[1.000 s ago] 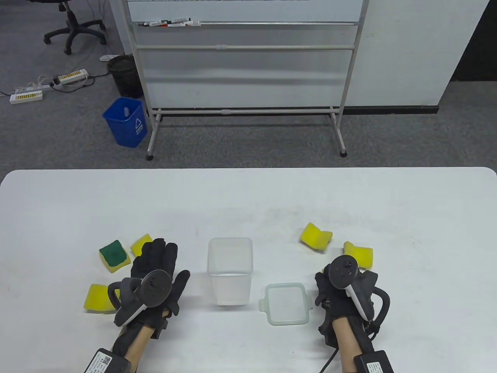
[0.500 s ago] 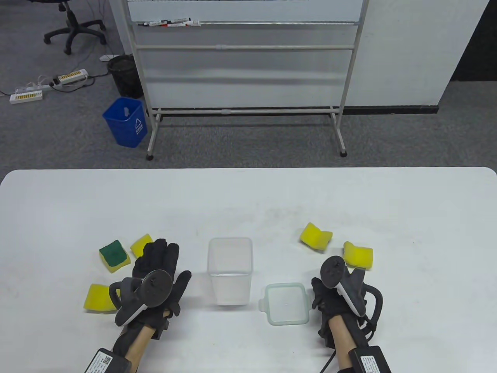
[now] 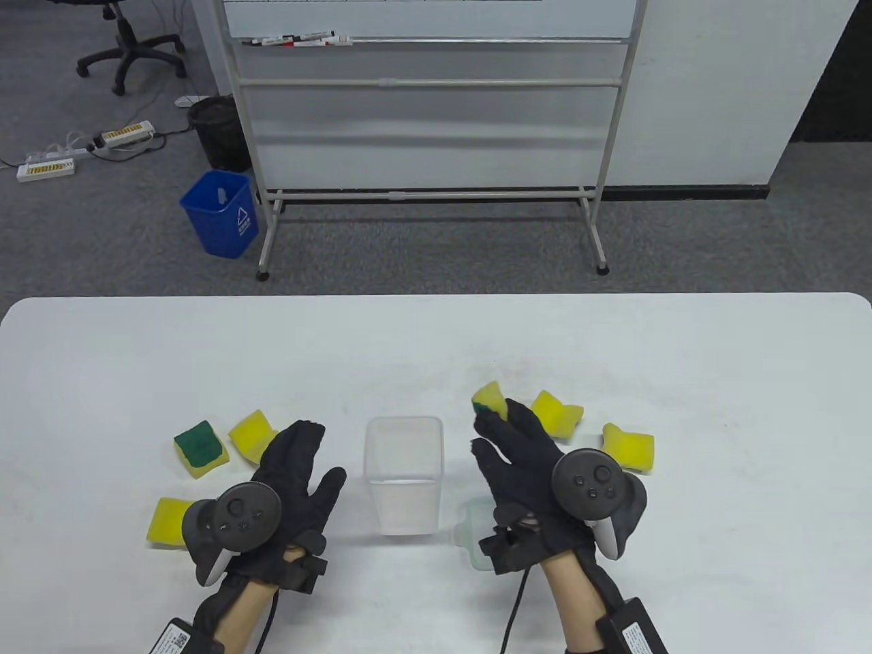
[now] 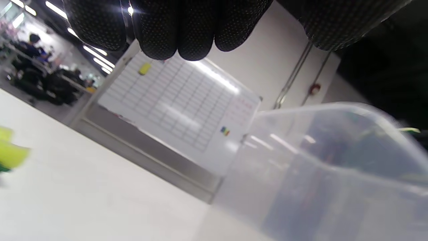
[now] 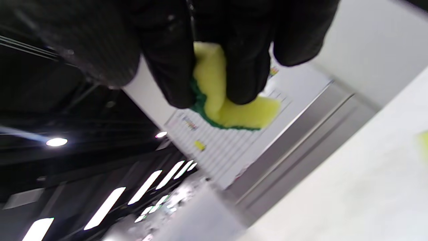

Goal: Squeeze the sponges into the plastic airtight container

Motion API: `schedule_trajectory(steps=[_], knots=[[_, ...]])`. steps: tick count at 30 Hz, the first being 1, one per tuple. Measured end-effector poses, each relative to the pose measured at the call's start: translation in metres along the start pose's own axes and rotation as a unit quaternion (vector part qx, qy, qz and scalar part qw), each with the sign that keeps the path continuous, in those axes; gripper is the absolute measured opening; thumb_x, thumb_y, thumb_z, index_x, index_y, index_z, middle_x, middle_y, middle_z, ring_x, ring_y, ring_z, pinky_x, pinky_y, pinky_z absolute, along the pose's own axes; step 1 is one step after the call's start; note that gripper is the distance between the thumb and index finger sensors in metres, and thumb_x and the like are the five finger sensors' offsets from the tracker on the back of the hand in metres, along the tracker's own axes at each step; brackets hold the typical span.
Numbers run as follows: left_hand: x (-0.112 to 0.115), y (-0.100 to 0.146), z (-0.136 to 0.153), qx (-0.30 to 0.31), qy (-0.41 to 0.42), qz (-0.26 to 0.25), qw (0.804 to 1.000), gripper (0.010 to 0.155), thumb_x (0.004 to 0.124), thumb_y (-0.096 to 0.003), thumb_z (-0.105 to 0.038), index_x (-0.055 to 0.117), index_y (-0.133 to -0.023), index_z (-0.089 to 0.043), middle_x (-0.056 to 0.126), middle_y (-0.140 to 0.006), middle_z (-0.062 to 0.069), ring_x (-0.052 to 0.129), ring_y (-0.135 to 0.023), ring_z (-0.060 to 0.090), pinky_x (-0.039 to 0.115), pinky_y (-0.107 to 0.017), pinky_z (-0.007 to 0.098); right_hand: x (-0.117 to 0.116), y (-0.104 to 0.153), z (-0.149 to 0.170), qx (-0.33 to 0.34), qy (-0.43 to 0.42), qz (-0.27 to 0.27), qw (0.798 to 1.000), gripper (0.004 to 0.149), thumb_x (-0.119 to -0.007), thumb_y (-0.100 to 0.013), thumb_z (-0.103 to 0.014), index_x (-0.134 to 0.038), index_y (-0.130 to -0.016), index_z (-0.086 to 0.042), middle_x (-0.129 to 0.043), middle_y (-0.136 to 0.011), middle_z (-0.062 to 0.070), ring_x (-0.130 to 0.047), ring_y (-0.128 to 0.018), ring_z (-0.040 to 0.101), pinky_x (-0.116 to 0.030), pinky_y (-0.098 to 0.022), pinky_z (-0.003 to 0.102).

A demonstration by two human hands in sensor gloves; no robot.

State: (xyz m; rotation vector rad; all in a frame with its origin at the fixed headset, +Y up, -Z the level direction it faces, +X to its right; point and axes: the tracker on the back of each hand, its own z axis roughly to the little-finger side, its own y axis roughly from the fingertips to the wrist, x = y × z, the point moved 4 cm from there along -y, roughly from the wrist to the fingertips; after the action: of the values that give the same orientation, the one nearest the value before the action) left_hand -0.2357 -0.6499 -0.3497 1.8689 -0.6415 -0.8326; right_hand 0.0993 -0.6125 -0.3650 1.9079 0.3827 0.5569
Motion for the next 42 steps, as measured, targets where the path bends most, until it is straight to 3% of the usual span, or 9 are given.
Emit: schedule_trajectory(steps=[5,10,17,23,27,31,36,39,42], knots=[[-0.009,0.004,-0.009,0.011,0.099,-0.021,0.995,0.069,0.072,-0.0448,-0.060,0.065,-0.101,-0.021,0.076,-0.105,0.012,0.079,-0.095,0.038,0.074,-0.066,0.058,-0.033,-0.007,-0.049,0.053,-0.115,-0.065,0.990,0.054,-0.083,-0.044,-0.049,-0.094,-0.086,-0.018,-0.079,-0.102,0.012,-0.092,-0.084,0.034,-0.065,-0.069,0.056],[-0.014,0.004,-0.009,0.009,0.171,-0.001,0.985,0.070,0.072,-0.0451,-0.062,0.066,-0.101,-0.021,0.081,-0.101,0.011,0.088,-0.088,0.035,0.078,-0.063,0.056,-0.061,-0.003,-0.088,0.123,-0.098,-0.094,0.983,0.053,-0.082,-0.044,-0.051,-0.093,-0.086,-0.021,-0.080,-0.102,0.009,-0.092,-0.085,0.032,-0.065,-0.069,0.059],[-0.001,0.000,0.003,-0.007,0.330,0.039,0.943,0.073,0.074,-0.0456,-0.060,0.061,-0.101,-0.014,0.080,-0.099,0.014,0.091,-0.083,0.033,0.080,-0.061,0.053,-0.104,0.005,-0.085,0.107,-0.176,-0.204,0.957,0.060,-0.079,-0.045,-0.056,-0.087,-0.096,-0.024,-0.075,-0.108,0.009,-0.086,-0.092,0.029,-0.068,-0.068,0.058],[-0.004,0.002,0.011,-0.043,0.291,0.005,0.956,0.058,0.079,-0.0452,-0.051,0.077,-0.089,-0.013,0.098,-0.078,0.009,0.104,-0.062,0.024,0.089,-0.052,0.047,-0.115,0.009,-0.074,0.086,-0.233,-0.286,0.926,0.060,-0.073,-0.049,-0.057,-0.076,-0.105,-0.035,-0.063,-0.115,0.015,-0.077,-0.099,0.035,-0.063,-0.069,0.061],[-0.002,0.000,0.009,-0.036,0.327,0.019,0.944,0.050,0.083,-0.0452,-0.048,0.085,-0.082,-0.014,0.104,-0.068,0.006,0.108,-0.054,0.021,0.092,-0.048,0.044,-0.089,0.004,-0.083,0.126,-0.170,-0.184,0.960,0.057,-0.076,-0.047,-0.056,-0.079,-0.101,-0.037,-0.081,-0.105,0.015,-0.095,-0.081,0.034,-0.072,-0.063,0.056],[-0.012,-0.002,0.000,0.011,0.250,0.003,0.968,0.048,0.084,-0.0442,-0.047,0.087,-0.080,-0.015,0.105,-0.066,0.006,0.108,-0.052,0.022,0.092,-0.047,0.044,-0.066,0.002,-0.085,0.138,-0.089,-0.103,0.981,0.067,-0.082,-0.044,-0.057,-0.068,-0.107,-0.036,-0.075,-0.109,0.011,-0.091,-0.083,0.034,-0.071,-0.064,0.055],[-0.021,0.000,-0.031,0.115,0.146,0.013,0.982,0.047,0.086,-0.0424,-0.047,0.088,-0.080,-0.018,0.106,-0.066,0.005,0.108,-0.052,0.022,0.091,-0.048,0.045,-0.074,0.003,-0.091,0.165,-0.013,-0.206,0.964,0.083,-0.086,-0.043,-0.061,-0.048,-0.113,-0.038,-0.052,-0.121,0.012,-0.068,-0.104,0.039,-0.058,-0.073,0.063],[-0.023,0.002,-0.043,0.157,0.105,0.019,0.982,0.047,0.086,-0.0417,-0.047,0.087,-0.080,-0.020,0.105,-0.068,0.004,0.107,-0.054,0.021,0.091,-0.049,0.045,-0.079,0.004,-0.094,0.169,-0.007,-0.244,0.955,0.078,-0.088,-0.043,-0.055,-0.056,-0.111,-0.034,-0.067,-0.115,0.010,-0.079,-0.098,0.036,-0.062,-0.071,0.061],[-0.023,0.003,-0.044,0.161,0.091,0.019,0.983,0.046,0.087,-0.0411,-0.046,0.088,-0.080,-0.021,0.105,-0.068,0.004,0.107,-0.055,0.022,0.090,-0.050,0.045,-0.076,0.002,-0.093,0.165,-0.010,-0.216,0.962,0.065,-0.090,-0.044,-0.044,-0.073,-0.104,-0.028,-0.084,-0.100,0.007,-0.092,-0.083,0.031,-0.069,-0.067,0.057]])
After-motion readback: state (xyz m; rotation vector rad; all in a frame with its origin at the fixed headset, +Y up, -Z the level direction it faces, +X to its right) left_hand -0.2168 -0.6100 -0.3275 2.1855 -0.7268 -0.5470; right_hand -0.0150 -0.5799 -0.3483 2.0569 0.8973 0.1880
